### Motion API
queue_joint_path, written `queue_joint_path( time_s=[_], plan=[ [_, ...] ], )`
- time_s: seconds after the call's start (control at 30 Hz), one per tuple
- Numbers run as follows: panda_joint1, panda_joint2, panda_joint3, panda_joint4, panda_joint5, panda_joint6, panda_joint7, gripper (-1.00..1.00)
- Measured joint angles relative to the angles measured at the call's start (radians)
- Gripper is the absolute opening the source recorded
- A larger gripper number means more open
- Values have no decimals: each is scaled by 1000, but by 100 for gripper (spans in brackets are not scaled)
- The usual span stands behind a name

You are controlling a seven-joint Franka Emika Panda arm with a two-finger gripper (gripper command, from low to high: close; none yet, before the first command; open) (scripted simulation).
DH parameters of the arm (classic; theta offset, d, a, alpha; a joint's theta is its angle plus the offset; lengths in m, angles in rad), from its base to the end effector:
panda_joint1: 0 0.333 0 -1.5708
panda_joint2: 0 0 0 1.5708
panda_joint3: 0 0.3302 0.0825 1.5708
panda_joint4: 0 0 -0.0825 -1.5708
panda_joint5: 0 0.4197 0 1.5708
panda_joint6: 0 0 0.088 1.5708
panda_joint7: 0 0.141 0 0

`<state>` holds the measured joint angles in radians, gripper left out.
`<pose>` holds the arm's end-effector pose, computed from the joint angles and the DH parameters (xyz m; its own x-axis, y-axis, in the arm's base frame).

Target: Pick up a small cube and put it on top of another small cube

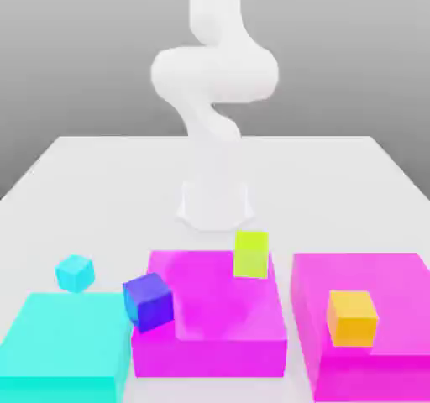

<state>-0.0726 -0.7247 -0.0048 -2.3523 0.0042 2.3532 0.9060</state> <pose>0.4247 -0.0333 0.6464 0.3998 -0.8230 0.4035 -0.6339 -0.5663 -0.5268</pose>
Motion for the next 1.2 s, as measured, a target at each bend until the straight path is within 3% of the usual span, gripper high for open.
queue_joint_path(
  time_s=[0.47,0.77,1.03,1.07,1.2],
  plan=[
    [-389,428,-43,-296,2,302,617,0],
    [-584,699,-136,-483,-3,493,1014,0],
    [-688,982,-30,-462,101,719,990,0],
    [-698,1003,-19,-458,104,736,987,-100],
    [-698,1003,-19,-458,104,738,988,-100]
  ],
)
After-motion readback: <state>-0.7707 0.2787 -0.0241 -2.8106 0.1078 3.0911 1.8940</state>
